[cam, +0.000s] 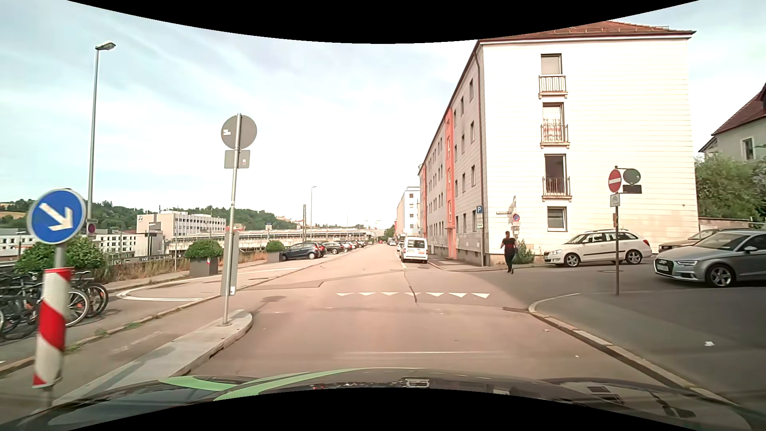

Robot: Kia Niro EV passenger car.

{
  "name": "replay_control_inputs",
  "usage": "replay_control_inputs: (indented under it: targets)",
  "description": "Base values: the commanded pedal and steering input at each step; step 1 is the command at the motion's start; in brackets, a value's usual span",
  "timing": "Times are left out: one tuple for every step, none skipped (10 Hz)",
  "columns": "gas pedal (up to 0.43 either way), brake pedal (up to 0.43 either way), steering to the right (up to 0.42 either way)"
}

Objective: Follow the waypoints while adhering to traffic rules and regulations

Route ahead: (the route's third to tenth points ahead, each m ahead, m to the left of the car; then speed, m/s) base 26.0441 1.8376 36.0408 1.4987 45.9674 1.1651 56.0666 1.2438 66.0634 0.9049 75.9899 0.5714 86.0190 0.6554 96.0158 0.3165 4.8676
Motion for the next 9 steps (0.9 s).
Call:
replay_control_inputs:
  targets:
    - [0.000, 0.165, -0.004]
    - [0.000, 0.171, -0.004]
    - [0.000, 0.171, -0.004]
    - [0.000, 0.177, -0.004]
    - [0.000, 0.189, -0.004]
    - [0.000, 0.189, -0.004]
    - [0.000, 0.195, -0.004]
    - [0.000, 0.189, -0.004]
    - [0.000, 0.189, -0.004]
